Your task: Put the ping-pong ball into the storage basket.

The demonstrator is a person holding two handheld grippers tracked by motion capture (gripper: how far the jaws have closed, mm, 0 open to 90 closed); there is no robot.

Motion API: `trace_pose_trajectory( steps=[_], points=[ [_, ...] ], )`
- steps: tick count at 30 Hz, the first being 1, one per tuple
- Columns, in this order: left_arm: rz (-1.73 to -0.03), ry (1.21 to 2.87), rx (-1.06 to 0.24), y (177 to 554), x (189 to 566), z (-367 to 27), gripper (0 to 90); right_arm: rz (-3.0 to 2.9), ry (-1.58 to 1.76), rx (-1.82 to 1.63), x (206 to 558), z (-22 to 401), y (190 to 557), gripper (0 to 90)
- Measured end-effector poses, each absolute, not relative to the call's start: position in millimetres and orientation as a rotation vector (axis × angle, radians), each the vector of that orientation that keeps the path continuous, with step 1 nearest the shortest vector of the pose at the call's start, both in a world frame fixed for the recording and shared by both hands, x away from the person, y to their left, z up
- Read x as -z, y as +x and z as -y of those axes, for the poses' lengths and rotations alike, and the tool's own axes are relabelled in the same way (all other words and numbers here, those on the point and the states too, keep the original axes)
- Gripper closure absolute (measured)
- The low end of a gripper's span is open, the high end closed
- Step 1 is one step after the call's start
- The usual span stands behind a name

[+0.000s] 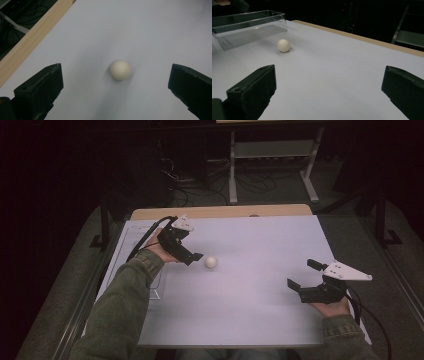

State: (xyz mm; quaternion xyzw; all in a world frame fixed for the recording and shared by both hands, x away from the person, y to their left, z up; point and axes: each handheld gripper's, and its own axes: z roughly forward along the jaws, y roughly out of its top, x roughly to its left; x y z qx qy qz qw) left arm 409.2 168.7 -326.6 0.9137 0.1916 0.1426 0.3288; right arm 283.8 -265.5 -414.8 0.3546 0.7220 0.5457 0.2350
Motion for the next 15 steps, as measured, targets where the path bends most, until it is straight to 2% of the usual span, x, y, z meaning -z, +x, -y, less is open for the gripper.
trace_pose_trajectory(
  steps=[15],
  points=[
    [-0.474, 2.498, -0.335, 420, 330, -164, 0.0, -1.981, 0.984, -1.498, 415, 267, 281, 0.0]
  ],
)
